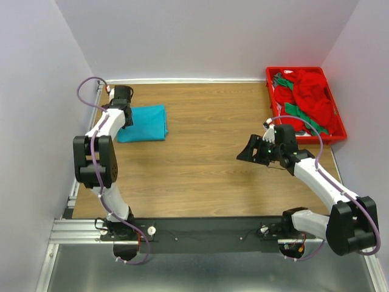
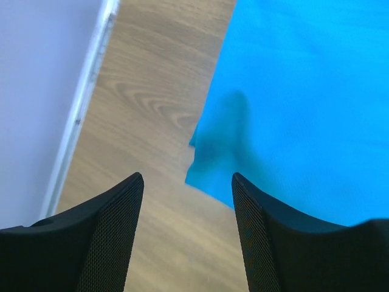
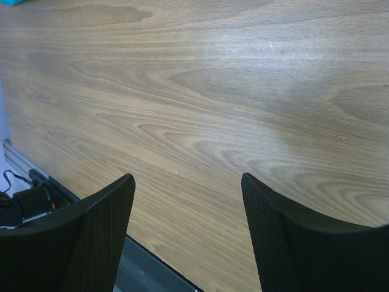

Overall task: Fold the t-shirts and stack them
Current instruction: Neatly place the folded tshirt to the corner

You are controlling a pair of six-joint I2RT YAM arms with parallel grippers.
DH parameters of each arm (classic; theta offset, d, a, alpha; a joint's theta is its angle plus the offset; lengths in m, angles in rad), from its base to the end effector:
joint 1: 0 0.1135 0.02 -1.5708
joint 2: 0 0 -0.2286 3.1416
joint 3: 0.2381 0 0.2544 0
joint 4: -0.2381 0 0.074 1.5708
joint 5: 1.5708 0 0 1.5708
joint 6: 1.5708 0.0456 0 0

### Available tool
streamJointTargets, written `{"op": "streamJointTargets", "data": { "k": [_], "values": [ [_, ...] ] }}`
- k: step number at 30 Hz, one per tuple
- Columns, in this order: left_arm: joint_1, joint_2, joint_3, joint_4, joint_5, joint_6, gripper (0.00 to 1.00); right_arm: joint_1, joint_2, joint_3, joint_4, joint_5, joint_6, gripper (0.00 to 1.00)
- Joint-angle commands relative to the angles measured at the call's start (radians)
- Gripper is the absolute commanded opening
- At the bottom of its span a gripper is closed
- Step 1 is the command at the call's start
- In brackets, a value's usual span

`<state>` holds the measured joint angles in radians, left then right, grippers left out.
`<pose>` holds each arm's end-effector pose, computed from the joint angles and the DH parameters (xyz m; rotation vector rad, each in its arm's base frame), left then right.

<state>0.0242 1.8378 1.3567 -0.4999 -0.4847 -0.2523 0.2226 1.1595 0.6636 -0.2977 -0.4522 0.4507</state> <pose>0.3902 0.0307 0.1778 -0.5215 2.4089 0.5187 0.2446 0.0758 0.1762 0.0490 2.4284 0.8521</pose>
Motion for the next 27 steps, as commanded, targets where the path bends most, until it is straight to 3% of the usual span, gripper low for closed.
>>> {"op": "streamJointTargets", "data": {
  "k": [1, 5, 8, 13, 23, 27],
  "values": [
    [-0.099, -0.185, -0.031, -0.012, -0.072, -0.01, 0.67, 0.004, -0.012, 0.011, -0.04, -0.005, -0.024, 0.78],
    [-0.231, -0.192, -0.018, -0.057, -0.022, -0.059, 0.67, 0.006, -0.011, 0.011, -0.046, -0.011, -0.03, 0.78],
    [-0.35, -0.102, 0.015, -0.091, -0.038, -0.099, 0.69, 0.004, -0.021, 0.016, -0.049, -0.01, -0.032, 0.78],
    [-0.435, 0.024, 0.093, -0.108, -0.063, -0.116, 0.69, 0.004, -0.038, 0.016, -0.061, -0.002, -0.04, 0.8],
    [-0.457, 0.175, 0.119, -0.066, -0.104, -0.068, 0.66, 0.004, -0.038, 0.011, -0.069, 0.021, -0.043, 0.83],
    [-0.455, 0.221, 0.119, -0.048, -0.132, -0.044, 0.54, 0.004, -0.027, 0.019, -0.069, 0.021, -0.047, 0.83]
  ]
}}
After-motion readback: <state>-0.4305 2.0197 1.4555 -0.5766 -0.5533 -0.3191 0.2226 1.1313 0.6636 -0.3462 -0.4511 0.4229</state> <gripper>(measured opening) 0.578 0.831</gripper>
